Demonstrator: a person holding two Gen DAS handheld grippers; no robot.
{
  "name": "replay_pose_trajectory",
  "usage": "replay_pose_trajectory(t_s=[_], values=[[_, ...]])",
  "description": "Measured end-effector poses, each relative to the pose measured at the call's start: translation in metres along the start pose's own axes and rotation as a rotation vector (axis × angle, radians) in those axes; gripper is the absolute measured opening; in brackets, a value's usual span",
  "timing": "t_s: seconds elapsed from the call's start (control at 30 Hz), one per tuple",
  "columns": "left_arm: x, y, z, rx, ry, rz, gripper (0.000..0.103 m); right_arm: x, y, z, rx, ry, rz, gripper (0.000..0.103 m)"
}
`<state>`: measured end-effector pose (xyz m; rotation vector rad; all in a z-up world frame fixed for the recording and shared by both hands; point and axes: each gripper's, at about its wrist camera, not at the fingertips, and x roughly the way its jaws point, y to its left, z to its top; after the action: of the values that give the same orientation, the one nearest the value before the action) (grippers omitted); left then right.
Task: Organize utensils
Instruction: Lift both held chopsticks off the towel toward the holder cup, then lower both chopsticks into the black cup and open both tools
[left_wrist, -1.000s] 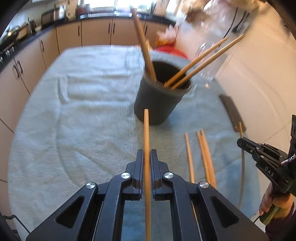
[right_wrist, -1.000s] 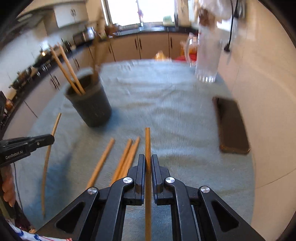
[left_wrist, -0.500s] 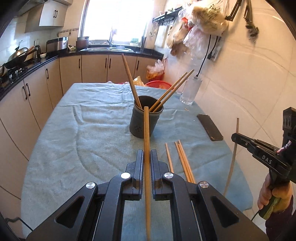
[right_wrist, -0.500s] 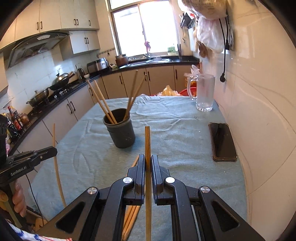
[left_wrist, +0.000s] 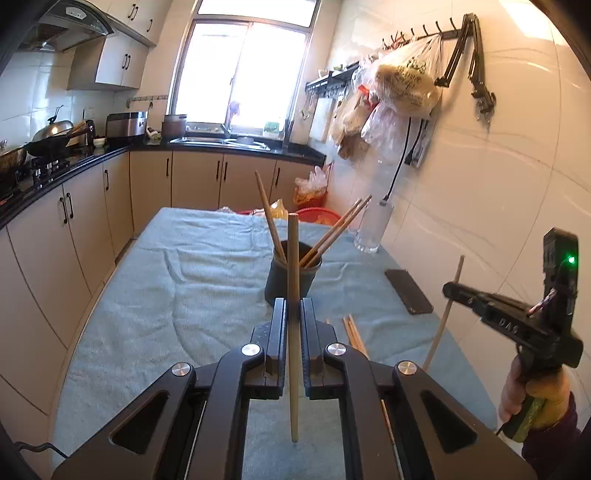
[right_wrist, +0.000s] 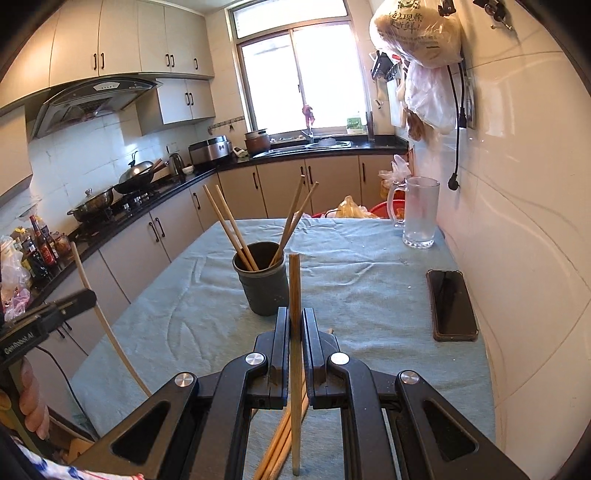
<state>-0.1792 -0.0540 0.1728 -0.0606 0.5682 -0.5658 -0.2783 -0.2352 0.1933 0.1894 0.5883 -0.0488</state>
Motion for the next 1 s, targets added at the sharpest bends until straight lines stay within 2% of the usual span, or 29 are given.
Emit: replay_pose_trajectory(t_s=[0.3, 0.57, 0.73, 1.0], values=[[0.001, 0.003, 0.027, -0.006, -0.040, -0.003, 0.006, -0.004, 0.000, 0.018, 0.002, -0.041, 0.013, 0.007], [0.014, 0.007, 0.077, -0.016, -0.112, 0.010, 0.006, -0.001, 0.019, 0.066, -0.032, -0.136, 0.040, 0.007], [0.035, 0.004, 0.115, -0.031, -0.185, 0.027, 0.006, 0.014, 0.034, 0.110, -0.028, -0.205, 0.068, 0.007], [0.091, 0.003, 0.155, -0.072, -0.241, 0.051, 0.006, 0.058, 0.048, 0.155, 0.015, -0.326, 0.024, 0.007]])
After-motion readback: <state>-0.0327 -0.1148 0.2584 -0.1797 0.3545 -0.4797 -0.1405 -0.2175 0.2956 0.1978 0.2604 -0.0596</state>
